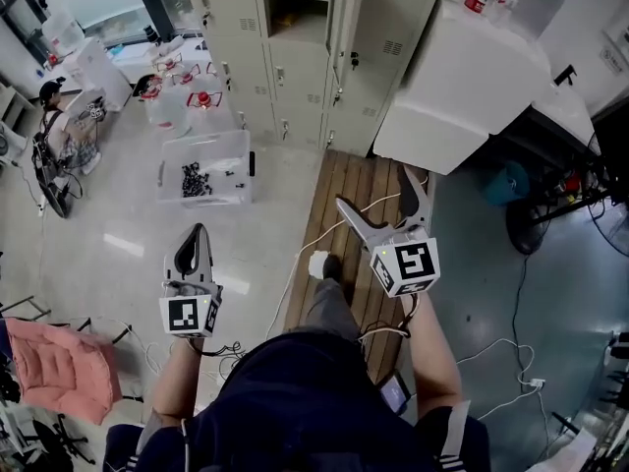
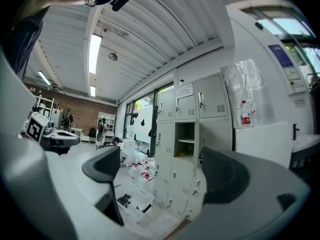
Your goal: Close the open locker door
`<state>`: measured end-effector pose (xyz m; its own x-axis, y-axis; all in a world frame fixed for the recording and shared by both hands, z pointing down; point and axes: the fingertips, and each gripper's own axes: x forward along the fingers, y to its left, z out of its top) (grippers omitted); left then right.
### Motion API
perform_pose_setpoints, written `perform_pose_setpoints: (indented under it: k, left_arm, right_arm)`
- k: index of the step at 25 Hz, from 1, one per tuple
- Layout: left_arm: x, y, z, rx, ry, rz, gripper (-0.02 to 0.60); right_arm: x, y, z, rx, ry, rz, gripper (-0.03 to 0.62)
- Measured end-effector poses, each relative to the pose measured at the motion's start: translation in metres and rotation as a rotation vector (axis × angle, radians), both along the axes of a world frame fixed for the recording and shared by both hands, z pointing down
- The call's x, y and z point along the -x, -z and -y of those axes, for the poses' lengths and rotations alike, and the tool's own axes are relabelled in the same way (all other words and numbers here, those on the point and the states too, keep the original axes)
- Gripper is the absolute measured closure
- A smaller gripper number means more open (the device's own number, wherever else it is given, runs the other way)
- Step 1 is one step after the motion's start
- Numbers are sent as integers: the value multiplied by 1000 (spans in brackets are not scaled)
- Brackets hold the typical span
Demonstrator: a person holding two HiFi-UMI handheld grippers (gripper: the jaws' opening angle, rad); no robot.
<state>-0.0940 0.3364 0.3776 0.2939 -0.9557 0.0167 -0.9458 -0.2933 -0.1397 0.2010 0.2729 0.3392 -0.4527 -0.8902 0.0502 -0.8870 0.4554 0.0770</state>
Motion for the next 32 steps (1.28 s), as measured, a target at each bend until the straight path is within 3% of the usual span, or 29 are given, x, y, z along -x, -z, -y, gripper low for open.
perform_pose_setpoints:
  k: [7,15,23,28,32]
  left_arm:
    - [-51,17,119,16,96,-19,578]
    - [-60,14,195,15,116,-11,579]
    - [-42,-33,278,6,14,16,578]
    - [2,-56,328,35,-96,11,578]
    - [36,-47,370,48,-190,16,578]
  right_arm:
    - [-40,-2,135,44,113,22,74]
    - [-48,-12,233,28,167,15,92]
    - [-44,-31,296,-57,109,12,112]
    - [-31,-30,341,-86,17,-5,139]
    - [-23,-24,385,-74,-58,-32,160]
